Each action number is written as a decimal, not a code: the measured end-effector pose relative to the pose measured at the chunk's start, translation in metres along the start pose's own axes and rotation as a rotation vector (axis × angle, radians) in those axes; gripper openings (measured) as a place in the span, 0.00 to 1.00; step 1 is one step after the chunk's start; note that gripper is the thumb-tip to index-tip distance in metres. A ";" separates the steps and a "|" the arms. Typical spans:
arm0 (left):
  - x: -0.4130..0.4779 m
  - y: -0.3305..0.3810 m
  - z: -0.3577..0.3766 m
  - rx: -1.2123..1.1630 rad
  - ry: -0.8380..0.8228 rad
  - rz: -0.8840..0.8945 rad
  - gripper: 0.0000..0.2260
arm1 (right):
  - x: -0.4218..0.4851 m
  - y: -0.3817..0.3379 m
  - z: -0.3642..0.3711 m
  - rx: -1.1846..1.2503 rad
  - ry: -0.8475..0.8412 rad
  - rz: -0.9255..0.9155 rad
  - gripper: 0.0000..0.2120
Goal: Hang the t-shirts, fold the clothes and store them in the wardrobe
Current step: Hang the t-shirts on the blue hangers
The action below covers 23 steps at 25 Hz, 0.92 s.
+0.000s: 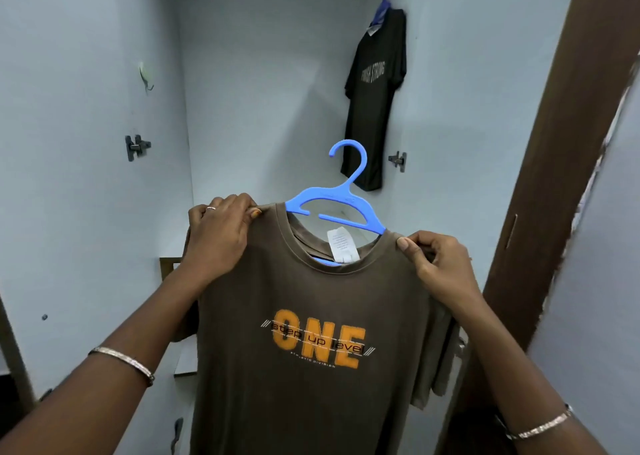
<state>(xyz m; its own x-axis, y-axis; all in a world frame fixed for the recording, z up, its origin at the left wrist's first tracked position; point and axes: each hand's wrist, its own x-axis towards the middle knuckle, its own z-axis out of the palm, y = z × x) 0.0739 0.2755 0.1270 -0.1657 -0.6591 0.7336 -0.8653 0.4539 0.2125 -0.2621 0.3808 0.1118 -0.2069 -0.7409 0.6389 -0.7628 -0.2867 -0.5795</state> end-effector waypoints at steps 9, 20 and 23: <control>0.103 -0.075 0.080 -0.062 0.005 -0.070 0.15 | 0.116 0.047 0.088 -0.067 -0.090 0.031 0.04; 0.249 -0.081 0.201 0.061 0.164 0.049 0.31 | 0.339 0.062 0.138 0.049 0.139 0.013 0.06; 0.292 -0.082 0.226 0.044 0.147 0.072 0.32 | 0.388 0.056 0.137 0.013 0.225 0.042 0.07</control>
<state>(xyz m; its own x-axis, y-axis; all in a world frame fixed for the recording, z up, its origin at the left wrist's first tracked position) -0.0104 -0.0902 0.1780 -0.1600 -0.5291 0.8333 -0.8742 0.4680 0.1292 -0.3015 -0.0061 0.2580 -0.3712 -0.5987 0.7097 -0.7427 -0.2673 -0.6140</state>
